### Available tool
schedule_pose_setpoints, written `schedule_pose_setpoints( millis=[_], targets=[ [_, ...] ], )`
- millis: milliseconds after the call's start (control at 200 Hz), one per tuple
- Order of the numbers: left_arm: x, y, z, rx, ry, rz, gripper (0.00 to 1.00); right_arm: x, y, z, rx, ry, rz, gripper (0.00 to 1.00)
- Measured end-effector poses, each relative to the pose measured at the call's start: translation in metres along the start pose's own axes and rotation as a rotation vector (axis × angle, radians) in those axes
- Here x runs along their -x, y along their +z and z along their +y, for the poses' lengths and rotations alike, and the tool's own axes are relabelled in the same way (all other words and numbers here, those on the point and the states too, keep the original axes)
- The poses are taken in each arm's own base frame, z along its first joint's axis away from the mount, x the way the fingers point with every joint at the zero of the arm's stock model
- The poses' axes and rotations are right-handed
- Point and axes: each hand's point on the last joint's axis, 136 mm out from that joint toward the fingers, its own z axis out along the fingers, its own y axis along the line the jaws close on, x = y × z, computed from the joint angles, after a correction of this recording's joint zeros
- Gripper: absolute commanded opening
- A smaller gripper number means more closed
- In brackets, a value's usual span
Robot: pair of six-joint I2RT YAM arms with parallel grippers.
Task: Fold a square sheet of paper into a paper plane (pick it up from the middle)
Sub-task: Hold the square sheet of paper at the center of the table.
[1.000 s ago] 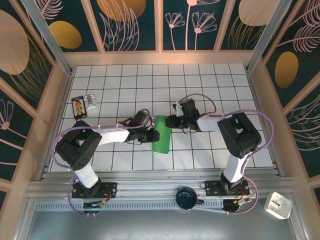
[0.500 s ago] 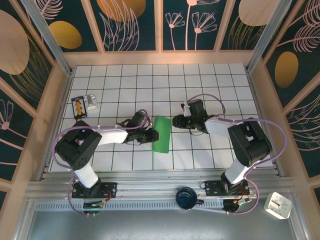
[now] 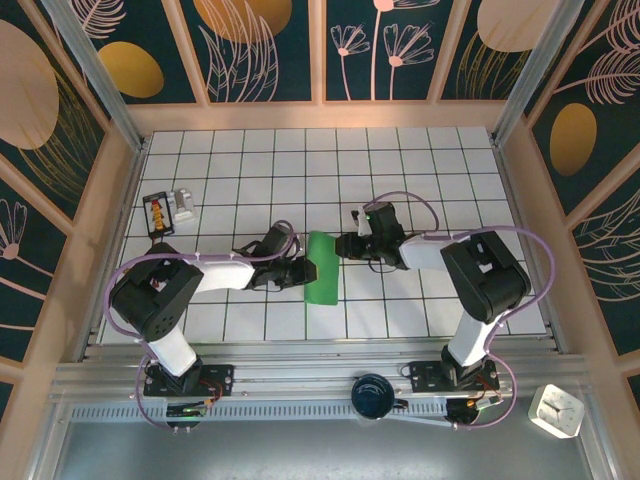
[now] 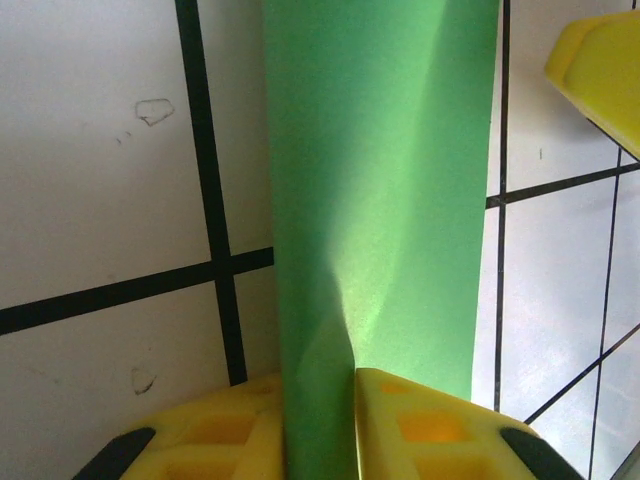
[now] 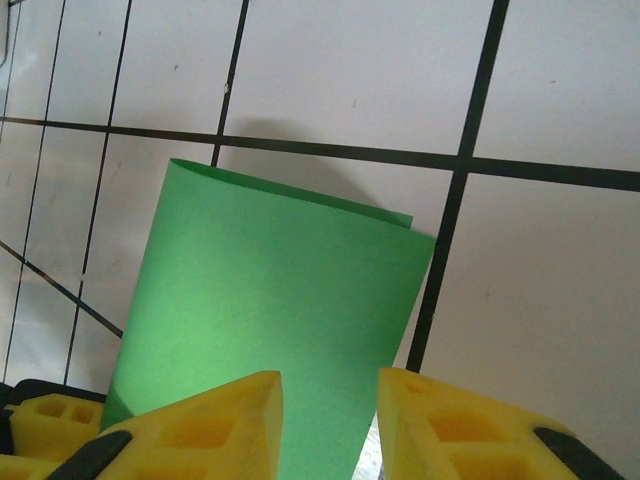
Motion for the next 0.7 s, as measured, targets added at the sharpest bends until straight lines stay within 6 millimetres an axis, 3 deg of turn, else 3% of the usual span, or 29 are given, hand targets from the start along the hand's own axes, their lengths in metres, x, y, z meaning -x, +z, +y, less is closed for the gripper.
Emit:
schedule_pose_setpoints(
  millis=[470,701],
  targets=[
    [0.001,0.000,0.001,-0.009,-0.012,-0.024,0.20,0.003,0.017,-0.001,0.015,0.007,0.012,0.29],
    [0.001,0.000,0.000,-0.014,-0.009,-0.024,0.25,0.009,0.023,-0.001,0.018,0.019,0.009,0.26]
  ],
)
